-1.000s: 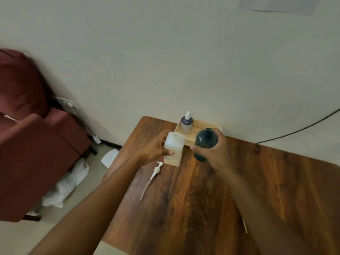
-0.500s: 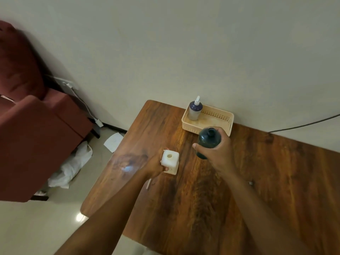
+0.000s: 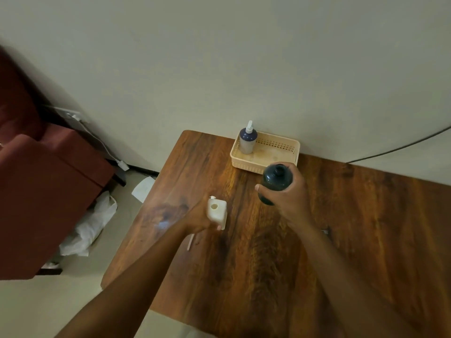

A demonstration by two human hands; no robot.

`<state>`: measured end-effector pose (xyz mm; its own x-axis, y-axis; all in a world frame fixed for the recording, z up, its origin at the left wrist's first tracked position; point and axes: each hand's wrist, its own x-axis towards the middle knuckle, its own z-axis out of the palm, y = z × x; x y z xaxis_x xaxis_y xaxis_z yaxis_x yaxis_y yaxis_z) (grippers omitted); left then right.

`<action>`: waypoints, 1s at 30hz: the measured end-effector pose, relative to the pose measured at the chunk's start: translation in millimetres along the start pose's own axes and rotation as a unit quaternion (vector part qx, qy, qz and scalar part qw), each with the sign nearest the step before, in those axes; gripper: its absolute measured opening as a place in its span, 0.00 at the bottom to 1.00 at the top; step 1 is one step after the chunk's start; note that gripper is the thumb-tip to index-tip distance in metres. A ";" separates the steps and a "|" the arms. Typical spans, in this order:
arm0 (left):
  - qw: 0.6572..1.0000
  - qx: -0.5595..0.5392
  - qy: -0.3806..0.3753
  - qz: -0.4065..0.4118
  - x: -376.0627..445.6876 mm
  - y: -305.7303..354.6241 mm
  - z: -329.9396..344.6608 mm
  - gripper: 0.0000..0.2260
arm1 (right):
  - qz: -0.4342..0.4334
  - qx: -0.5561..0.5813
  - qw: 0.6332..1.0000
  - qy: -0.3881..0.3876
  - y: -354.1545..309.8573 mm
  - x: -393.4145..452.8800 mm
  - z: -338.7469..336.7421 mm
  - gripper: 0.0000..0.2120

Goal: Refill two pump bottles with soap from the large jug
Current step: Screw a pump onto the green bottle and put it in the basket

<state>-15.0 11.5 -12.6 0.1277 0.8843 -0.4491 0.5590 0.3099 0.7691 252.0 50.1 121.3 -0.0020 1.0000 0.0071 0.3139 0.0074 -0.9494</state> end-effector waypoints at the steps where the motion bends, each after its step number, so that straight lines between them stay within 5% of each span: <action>1: 1.000 0.005 -0.007 -0.005 -1.0 12.8 -1.7 0.48 | 0.002 0.002 1.000 0.003 1.3 -0.8 -6.7 0.32; 10: 0.989 0.084 0.005 0.122 31.9 114.2 36.6 0.51 | 0.016 -0.017 0.996 0.082 26.7 -19.5 -99.8 0.31; 14: 0.978 0.199 0.010 0.062 50.4 150.4 95.7 0.54 | 0.036 -0.023 0.990 0.135 43.3 -33.3 -151.6 0.32; 20: 0.975 0.215 -0.050 0.011 84.0 179.1 199.4 0.52 | 0.063 -0.010 0.980 0.190 65.5 -55.9 -213.6 0.31; 30: 0.977 0.201 -0.049 -0.052 95.6 204.4 325.8 0.21 | 0.098 -0.035 0.975 0.198 100.2 -72.1 -249.3 0.30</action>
<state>378.4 45.6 -46.5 0.1193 0.8115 -0.5720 0.8477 0.2167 0.4842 520.4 -21.3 103.9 0.4268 0.9035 -0.0385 0.3357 -0.1978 -0.9210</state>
